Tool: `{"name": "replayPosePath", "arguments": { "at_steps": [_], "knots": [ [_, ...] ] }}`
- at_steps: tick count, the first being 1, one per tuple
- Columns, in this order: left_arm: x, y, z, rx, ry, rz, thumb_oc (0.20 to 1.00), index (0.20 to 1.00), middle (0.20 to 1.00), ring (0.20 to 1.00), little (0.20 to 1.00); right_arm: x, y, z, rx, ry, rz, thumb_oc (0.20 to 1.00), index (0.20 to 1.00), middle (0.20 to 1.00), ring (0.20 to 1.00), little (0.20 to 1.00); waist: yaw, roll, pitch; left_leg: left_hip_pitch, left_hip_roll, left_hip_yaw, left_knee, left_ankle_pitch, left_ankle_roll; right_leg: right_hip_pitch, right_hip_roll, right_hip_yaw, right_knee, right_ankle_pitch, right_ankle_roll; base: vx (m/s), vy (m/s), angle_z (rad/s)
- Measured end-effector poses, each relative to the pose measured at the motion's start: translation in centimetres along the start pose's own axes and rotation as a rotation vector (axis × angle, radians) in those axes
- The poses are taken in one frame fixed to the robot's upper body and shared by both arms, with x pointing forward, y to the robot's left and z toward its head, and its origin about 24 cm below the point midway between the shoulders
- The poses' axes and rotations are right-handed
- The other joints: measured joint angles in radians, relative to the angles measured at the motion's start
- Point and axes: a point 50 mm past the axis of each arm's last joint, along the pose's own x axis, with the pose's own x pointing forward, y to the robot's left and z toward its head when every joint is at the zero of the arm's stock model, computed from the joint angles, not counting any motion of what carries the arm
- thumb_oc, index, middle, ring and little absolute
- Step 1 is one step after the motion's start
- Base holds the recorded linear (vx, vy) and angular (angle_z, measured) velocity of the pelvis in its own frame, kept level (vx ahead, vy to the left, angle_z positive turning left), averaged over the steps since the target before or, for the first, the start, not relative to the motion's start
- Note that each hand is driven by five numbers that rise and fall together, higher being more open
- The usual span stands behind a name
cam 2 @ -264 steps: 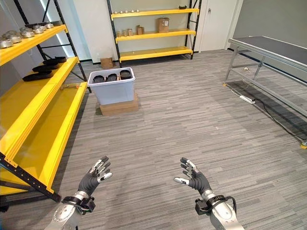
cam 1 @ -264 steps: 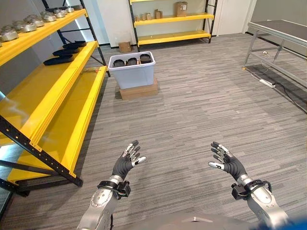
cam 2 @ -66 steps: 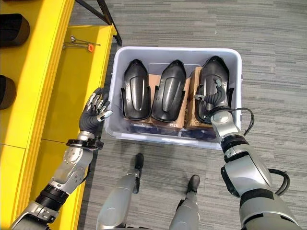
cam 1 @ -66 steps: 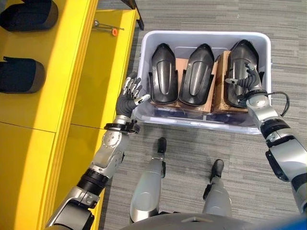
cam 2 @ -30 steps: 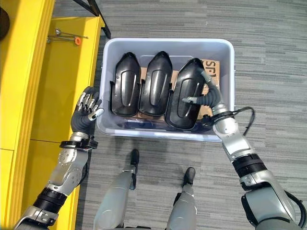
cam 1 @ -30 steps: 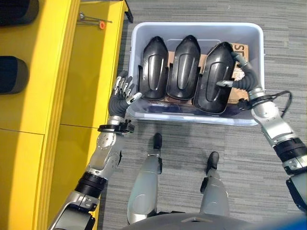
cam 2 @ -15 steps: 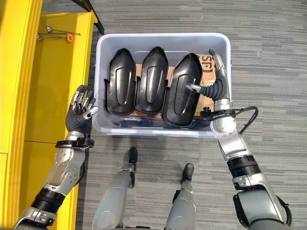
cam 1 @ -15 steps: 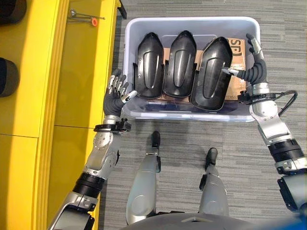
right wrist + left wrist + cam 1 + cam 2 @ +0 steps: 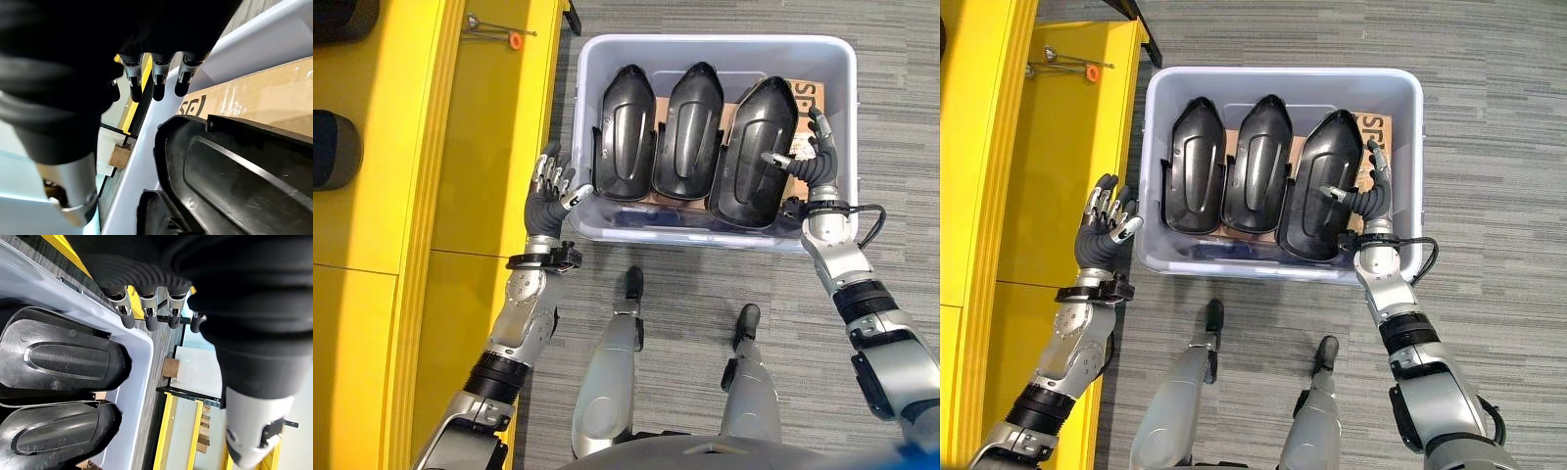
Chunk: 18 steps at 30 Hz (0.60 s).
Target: Move parts from the plastic box to the shelf.
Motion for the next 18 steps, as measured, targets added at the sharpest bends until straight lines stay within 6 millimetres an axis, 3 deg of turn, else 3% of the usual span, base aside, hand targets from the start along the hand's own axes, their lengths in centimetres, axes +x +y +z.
{"name": "replayPosePath", "arguments": {
  "at_steps": [18],
  "knots": [
    [-0.1, -0.4, -0.2, 0.022, 0.02, -0.046, 1.0, 1.0, 1.0, 1.0, 1.0, 0.5, -0.2, -3.4, -0.016, 0.22, -0.018, 1.0, 1.0, 1.0, 1.0, 1.0, 0.021, 0.018, 0.01, -0.005, -0.003, 0.005, -0.001, 0.0, 0.0, -0.005, -0.003, 0.001, -0.004, 0.002, 0.001, 0.0, 0.006, 0.0]
  ]
}}
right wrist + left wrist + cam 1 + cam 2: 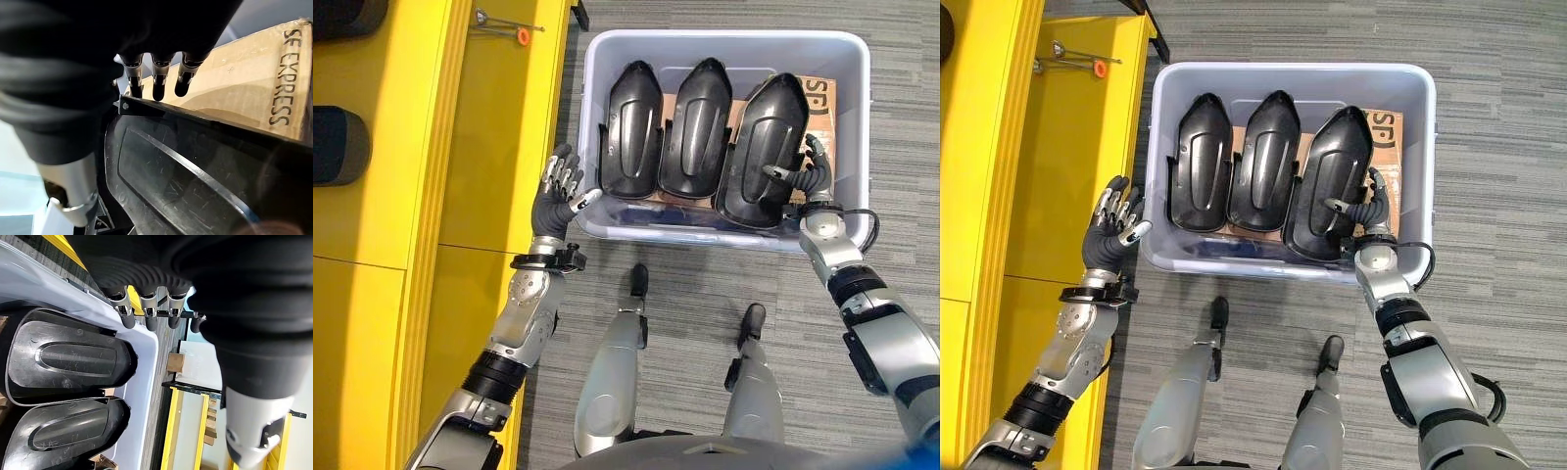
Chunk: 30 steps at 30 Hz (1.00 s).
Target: Move parts from the plastic box to the shelf.
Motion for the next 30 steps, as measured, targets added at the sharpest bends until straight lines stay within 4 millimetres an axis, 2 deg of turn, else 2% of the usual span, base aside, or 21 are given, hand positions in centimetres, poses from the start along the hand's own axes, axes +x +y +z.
{"name": "replayPosePath", "arguments": {
  "at_steps": [5, 14, 22, 30],
  "knots": [
    [-0.1, -0.5, -0.4, -0.004, 0.015, -0.022, 1.0, 1.0, 1.0, 1.0, 1.0, 0.0, 0.0, -0.1, 0.006, 0.006, -0.002, 1.0, 1.0, 1.0, 1.0, 1.0, 0.0, 0.006, 0.003, 0.0, 0.0, 0.0, 0.0, 0.0, 0.0, -0.001, 0.0, 0.002, -0.003, 0.002, 0.0, 0.0, 0.0, 0.0],
    [0.0, -0.7, -0.3, -0.006, 0.013, -0.024, 1.0, 1.0, 1.0, 1.0, 1.0, -0.5, 1.5, -0.4, 0.118, 0.046, -0.043, 1.0, 1.0, 1.0, 1.0, 1.0, -0.004, 0.007, 0.003, -0.006, 0.0, 0.001, 0.002, 0.0, 0.0, -0.005, 0.001, 0.002, -0.003, 0.004, -0.001, 0.0, 0.0, 0.0],
    [-0.1, -0.6, -0.4, -0.006, 0.016, -0.017, 1.0, 1.0, 1.0, 1.0, 1.0, -0.3, 1.5, -0.2, 0.14, 0.049, -0.06, 1.0, 1.0, 1.0, 1.0, 1.0, -0.005, 0.007, 0.003, -0.024, 0.0, -0.002, 0.015, 0.0, 0.0, -0.012, 0.002, -0.001, -0.003, 0.007, 0.0, 0.0, 0.0, 0.0],
    [-0.5, -1.5, -1.1, -0.013, 0.049, -0.051, 1.0, 1.0, 1.0, 1.0, 1.0, 0.3, 1.7, 0.0, 0.149, 0.079, -0.1, 1.0, 1.0, 1.0, 1.0, 1.0, -0.002, 0.008, 0.001, -0.048, -0.004, -0.003, 0.028, -0.001, 0.006, -0.027, -0.001, -0.002, -0.008, 0.016, -0.007, 0.03, -0.002, 0.0]
  ]
}}
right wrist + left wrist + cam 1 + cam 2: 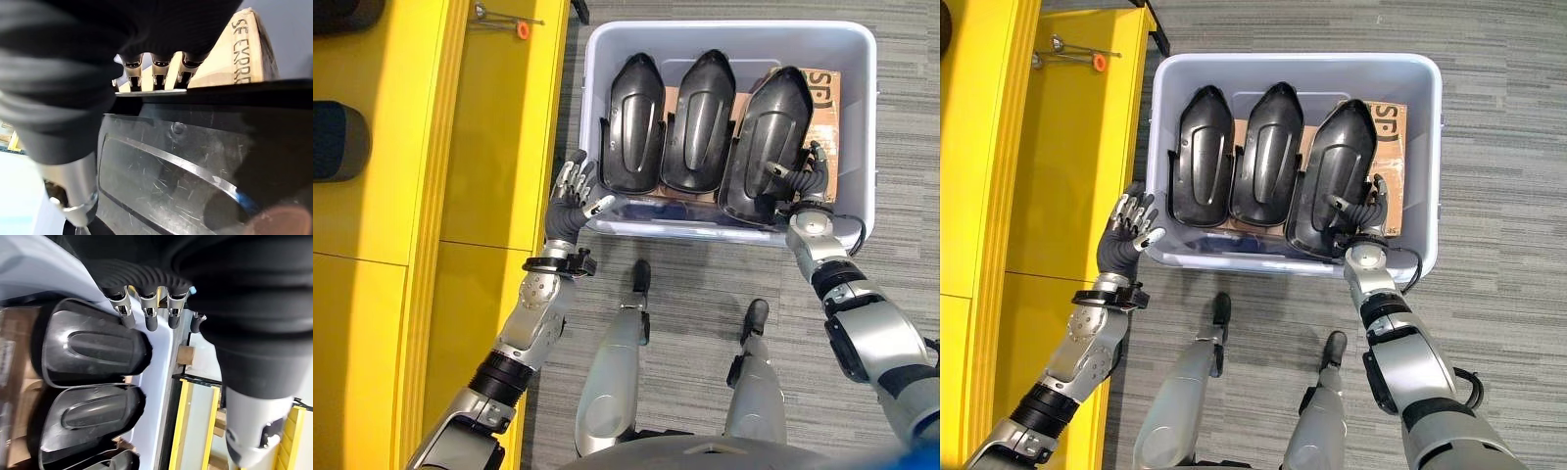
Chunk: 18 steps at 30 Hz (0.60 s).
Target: Move parts from the plastic box to the shelf.
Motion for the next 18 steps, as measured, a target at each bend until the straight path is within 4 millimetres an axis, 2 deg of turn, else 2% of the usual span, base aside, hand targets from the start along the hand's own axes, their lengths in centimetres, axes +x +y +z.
{"name": "replayPosePath", "arguments": {
  "at_steps": [12, 13, 14, 16, 18],
  "knots": [
    [0.0, -0.6, -0.3, -0.002, 0.011, -0.027, 1.0, 1.0, 1.0, 1.0, 1.0, 0.5, -0.9, -0.7, -0.06, 0.069, -0.05, 1.0, 1.0, 1.0, 1.0, 1.0, 0.01, -0.006, -0.03, -0.024, -0.021, 0.0, 0.01, -0.001, 0.006, -0.006, -0.02, -0.008, -0.016, 0.005, -0.001, 0.01, 0.002, 0.02],
    [-0.1, -0.7, -0.4, -0.003, 0.015, -0.028, 1.0, 1.0, 1.0, 1.0, 1.0, 0.5, -1.6, -1.4, -0.095, 0.093, -0.063, 1.0, 1.0, 1.0, 1.0, 1.0, 0.017, -0.006, -0.052, -0.041, -0.023, -0.005, 0.011, 0.0, 0.007, -0.013, -0.021, -0.017, -0.023, 0.007, -0.001, 0.02, -0.019, 0.08],
    [-0.1, -0.7, -0.4, -0.003, 0.017, -0.032, 1.0, 1.0, 1.0, 1.0, 1.0, 0.6, -2.1, -1.5, -0.116, 0.096, -0.072, 0.693, 0.693, 0.693, 0.693, 0.693, 0.024, -0.006, -0.054, -0.042, -0.024, -0.006, 0.011, 0.0, 0.008, -0.013, -0.021, -0.019, -0.024, 0.008, 0.0, 0.02, -0.021, 0.1],
    [-0.1, -0.7, -0.5, -0.003, 0.022, -0.034, 1.0, 1.0, 1.0, 1.0, 1.0, 0.7, -3.2, -2.1, -0.171, 0.126, -0.095, 0.2, 0.2, 0.2, 0.2, 0.2, 0.038, -0.014, -0.063, -0.049, -0.03, -0.012, 0.011, 0.001, 0.009, -0.012, -0.024, -0.026, -0.028, 0.009, 0.002, 0.03, -0.014, 0.09],
    [-0.1, -0.7, -0.5, -0.003, 0.022, -0.038, 1.0, 1.0, 1.0, 1.0, 1.0, 1.0, -4.8, -2.1, -0.225, 0.141, -0.126, 0.2, 0.2, 0.2, 0.2, 0.2, 0.049, -0.015, -0.064, -0.051, -0.036, -0.013, 0.01, 0.002, 0.01, -0.012, -0.029, -0.029, -0.028, 0.009, 0.003, 0.04, -0.007, 0.07]
  ]
}}
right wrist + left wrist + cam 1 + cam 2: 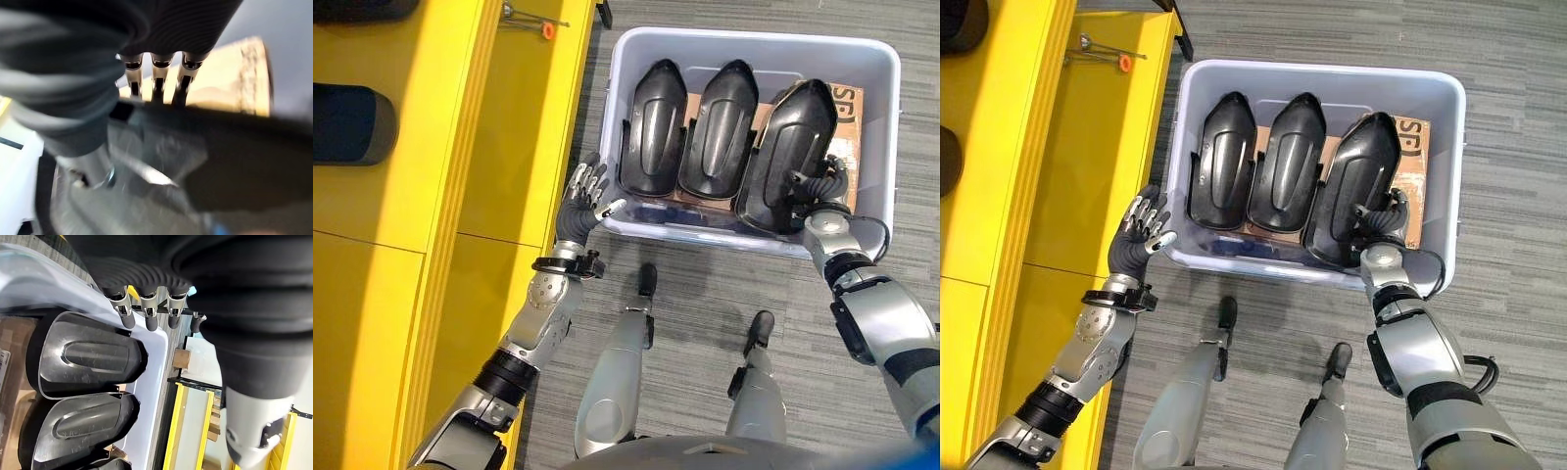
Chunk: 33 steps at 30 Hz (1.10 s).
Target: Move parts from the plastic box to the shelf.
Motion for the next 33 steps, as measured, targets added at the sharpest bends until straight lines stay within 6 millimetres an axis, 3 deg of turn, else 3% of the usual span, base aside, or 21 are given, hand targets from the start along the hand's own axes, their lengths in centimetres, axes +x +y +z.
{"name": "replayPosePath", "arguments": {
  "at_steps": [5, 8, 10, 15, 19, 22, 27, 33],
  "knots": [
    [-0.2, -0.1, -0.2, -0.002, 0.011, -0.012, 1.0, 1.0, 1.0, 1.0, 1.0, 0.2, -0.6, -0.4, -0.016, 0.032, -0.012, 0.2, 0.2, 0.2, 0.2, 0.2, 0.007, 0.0, -0.008, 0.0, -0.003, -0.01, 0.0, 0.0, 0.0, 0.008, 0.002, -0.011, -0.004, 0.003, 0.005, 0.02, -0.007, 0.05],
    [0.0, -0.1, -0.1, -0.002, 0.006, -0.015, 1.0, 1.0, 1.0, 1.0, 1.0, -0.6, 0.8, -2.1, -0.029, 0.117, 0.076, 0.2, 0.2, 0.2, 0.2, 0.2, 0.01, 0.007, -0.025, 0.0, -0.007, -0.013, -0.001, 0.0, 0.0, 0.02, 0.0, -0.017, -0.022, 0.009, 0.015, 0.01, -0.001, 0.07],
    [-0.1, -0.1, -0.2, -0.003, 0.008, -0.014, 1.0, 1.0, 1.0, 1.0, 1.0, -0.6, 0.6, -2.5, -0.021, 0.132, 0.076, 0.2, 0.2, 0.2, 0.2, 0.2, 0.01, 0.009, -0.034, 0.002, -0.006, -0.015, -0.001, 0.0, 0.0, 0.026, 0.001, -0.021, -0.024, 0.009, 0.015, 0.0, -0.017, 0.04],
    [-0.1, 0.0, -0.1, -0.002, 0.007, -0.01, 1.0, 1.0, 1.0, 1.0, 1.0, -0.7, 0.5, -2.3, 0.096, 0.1, 0.074, 0.2, 0.2, 0.2, 0.2, 0.2, 0.003, 0.01, -0.035, 0.005, -0.006, -0.012, 0.003, 0.0, 0.0, 0.028, 0.0, -0.017, -0.024, 0.014, 0.02, -0.02, 0.01, -0.01],
    [-0.1, 0.5, 0.1, 0.0, 0.0, 0.012, 1.0, 1.0, 1.0, 1.0, 1.0, -1.7, 1.6, -2.2, 0.171, 0.05, 0.111, 0.2, 0.2, 0.2, 0.2, 0.2, -0.022, 0.009, -0.034, 0.007, -0.003, -0.003, 0.015, -0.006, 0.009, 0.027, 0.001, -0.004, -0.022, 0.018, 0.021, -0.07, 0.026, -0.07],
    [-0.8, 1.9, 0.1, 0.003, -0.001, 0.079, 1.0, 1.0, 1.0, 1.0, 1.0, -3.8, 2.7, 0.8, 0.268, -0.161, 0.189, 0.2, 0.2, 0.2, 0.2, 0.2, -0.059, -0.001, -0.028, 0.003, 0.006, 0.019, 0.023, -0.01, 0.015, -0.001, 0.0, 0.026, -0.002, 0.021, 0.021, -0.03, -0.011, -0.2],
    [-1.4, 3.4, 0.4, 0.01, -0.014, 0.151, 1.0, 1.0, 1.0, 1.0, 1.0, -5.8, 1.8, 2.7, 0.344, -0.328, 0.153, 0.2, 0.2, 0.2, 0.2, 0.2, -0.109, -0.028, -0.012, 0.007, 0.023, 0.03, 0.034, -0.012, 0.013, -0.003, 0.012, 0.037, -0.001, 0.028, 0.009, -0.03, -0.031, -0.12],
    [-2.2, 4.2, 0.2, 0.013, 0.0, 0.177, 1.0, 1.0, 1.0, 1.0, 1.0, -7.5, 1.2, 4.5, 0.419, -0.444, 0.193, 0.2, 0.2, 0.2, 0.2, 0.2, -0.12, -0.05, 0.001, 0.061, 0.047, 0.043, 0.017, -0.01, 0.01, 0.025, 0.031, 0.065, -0.003, 0.033, 0.01, -0.01, -0.041, -0.12]
  ]
}}
